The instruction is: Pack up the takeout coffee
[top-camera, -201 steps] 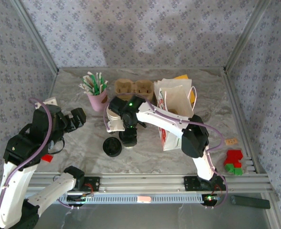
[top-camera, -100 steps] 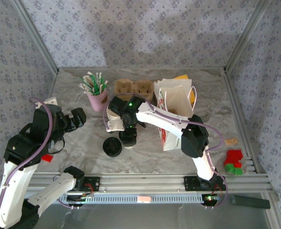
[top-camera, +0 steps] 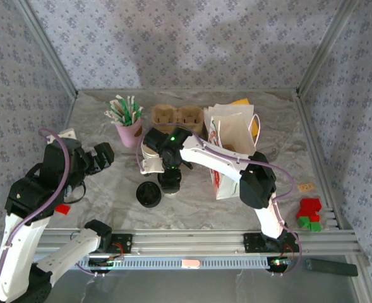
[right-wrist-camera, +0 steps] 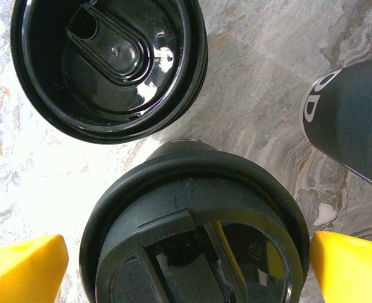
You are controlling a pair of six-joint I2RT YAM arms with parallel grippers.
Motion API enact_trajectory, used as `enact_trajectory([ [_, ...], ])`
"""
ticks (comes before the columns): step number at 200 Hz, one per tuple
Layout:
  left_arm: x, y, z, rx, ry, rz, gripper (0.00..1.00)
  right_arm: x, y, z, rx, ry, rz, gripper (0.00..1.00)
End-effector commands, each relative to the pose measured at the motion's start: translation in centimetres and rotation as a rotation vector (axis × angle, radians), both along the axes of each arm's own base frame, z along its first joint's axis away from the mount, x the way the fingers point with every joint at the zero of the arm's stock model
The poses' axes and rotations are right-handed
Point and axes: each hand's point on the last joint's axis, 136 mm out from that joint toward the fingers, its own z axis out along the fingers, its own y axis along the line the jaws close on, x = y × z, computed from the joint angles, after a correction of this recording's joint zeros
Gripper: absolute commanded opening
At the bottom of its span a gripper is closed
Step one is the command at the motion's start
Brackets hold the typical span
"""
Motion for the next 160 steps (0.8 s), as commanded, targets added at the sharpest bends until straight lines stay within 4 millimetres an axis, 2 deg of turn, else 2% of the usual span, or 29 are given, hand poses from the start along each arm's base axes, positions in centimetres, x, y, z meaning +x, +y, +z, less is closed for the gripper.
enact_trajectory([
  [1, 0.1, 0.0, 0.5, -0.007, -0.019, -0.003, 1.00, -0.7, -0.5, -1.0, -0.043, 0.020, 0.002, 1.00],
  [64, 0.2, -0.2, 0.4, -0.014, -0.017, -0.006, 1.00, -0.5, -0.1, 1.5, 0.002, -0.026, 0.008, 1.00],
  [160, 0.4, -0.4, 0.3, -0.014, -0.015, -0.008, 1.00, -0.6, -0.3, 3.1, 0.034, -0.053, 0.018, 1.00],
])
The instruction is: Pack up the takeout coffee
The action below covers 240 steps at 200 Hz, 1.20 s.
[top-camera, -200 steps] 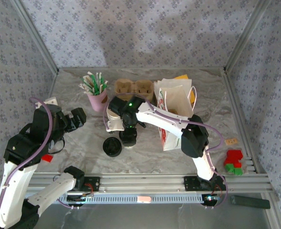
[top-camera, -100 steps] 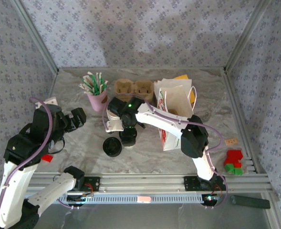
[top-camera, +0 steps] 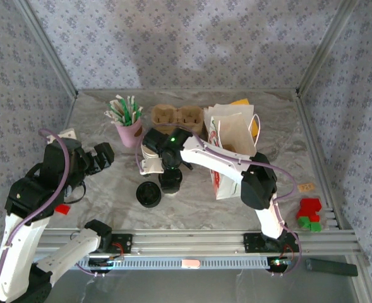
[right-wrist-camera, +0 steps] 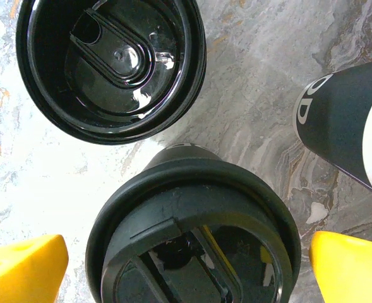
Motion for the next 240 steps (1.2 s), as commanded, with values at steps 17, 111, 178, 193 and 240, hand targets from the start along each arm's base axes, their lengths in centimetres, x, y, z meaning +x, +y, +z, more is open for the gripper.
enact_trajectory([
  [17, 0.5, -0.3, 0.4, -0.015, -0.017, -0.005, 1.00, -0.5, -0.5, 1.9, 0.014, -0.019, 0.013, 1.00],
  [111, 0.4, -0.3, 0.5, -0.015, -0.018, -0.008, 1.00, -0.2, -0.7, -0.8, -0.029, 0.044, -0.007, 1.00],
  [178, 0.5, -0.4, 0.5, -0.012, -0.016, -0.007, 1.00, -0.4, -1.1, -2.1, -0.056, 0.055, -0.010, 1.00],
  [193, 0.5, -0.4, 0.5, -0.012, -0.016, -0.008, 1.00, -0.4, -1.2, -2.4, -0.063, 0.056, -0.011, 1.00],
  [240, 0.5, -0.3, 0.6, -0.011, -0.019, -0.008, 1.00, 0.0, -1.2, -3.0, -0.075, 0.038, -0.014, 1.00],
])
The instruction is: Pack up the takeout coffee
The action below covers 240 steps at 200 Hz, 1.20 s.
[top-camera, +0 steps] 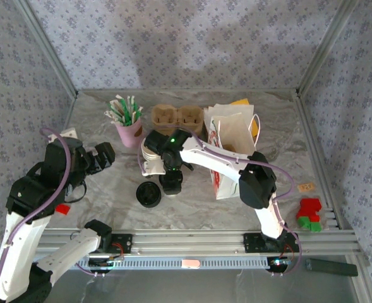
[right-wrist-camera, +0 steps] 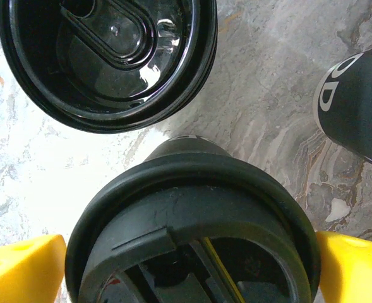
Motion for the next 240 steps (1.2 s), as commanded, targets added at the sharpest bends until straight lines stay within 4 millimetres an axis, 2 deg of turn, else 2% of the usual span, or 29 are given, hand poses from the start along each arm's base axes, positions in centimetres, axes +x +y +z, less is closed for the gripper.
enact_trajectory([
  [1, 0.3, -0.2, 0.8, -0.012, -0.026, -0.005, 1.00, 0.0, -0.5, -1.3, -0.040, 0.006, -0.003, 1.00],
  [54, 0.4, -0.2, 0.9, -0.012, -0.027, -0.007, 1.00, 0.3, -0.5, -2.0, -0.054, -0.024, -0.006, 1.00],
  [178, 0.3, -0.2, 0.7, -0.012, -0.024, -0.006, 1.00, -0.3, -0.8, -3.7, -0.078, 0.002, -0.018, 1.00],
  [240, 0.4, -0.3, 0.7, -0.016, -0.024, -0.007, 1.00, 0.1, -0.4, -2.7, -0.051, -0.021, -0.028, 0.97],
])
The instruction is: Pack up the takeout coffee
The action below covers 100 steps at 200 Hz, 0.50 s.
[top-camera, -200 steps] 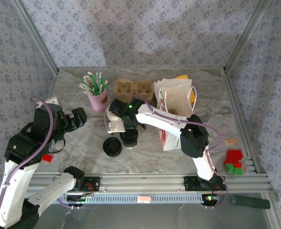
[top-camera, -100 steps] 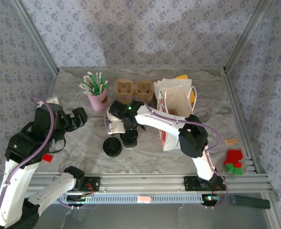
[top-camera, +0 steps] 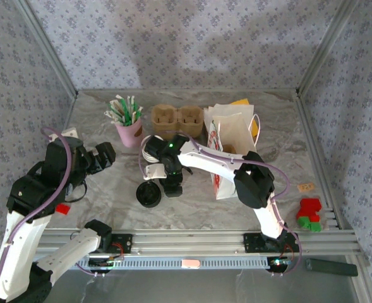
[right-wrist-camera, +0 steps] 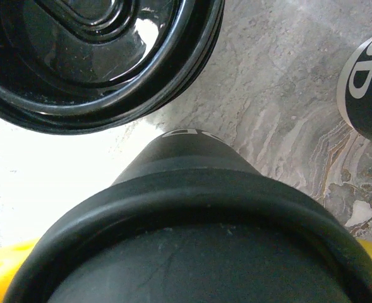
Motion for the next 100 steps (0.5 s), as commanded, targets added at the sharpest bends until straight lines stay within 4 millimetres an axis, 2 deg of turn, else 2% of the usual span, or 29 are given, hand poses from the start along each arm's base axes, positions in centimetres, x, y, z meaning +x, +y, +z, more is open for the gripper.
enact_trajectory([
  [1, 0.28, -0.11, 0.79, -0.014, -0.030, -0.002, 1.00, -0.11, 0.04, 0.19, -0.003, -0.005, -0.016, 0.97],
  [100, 0.44, -0.25, 0.80, -0.015, -0.029, -0.006, 1.00, -0.44, -0.59, 1.11, -0.013, -0.002, -0.031, 0.86],
])
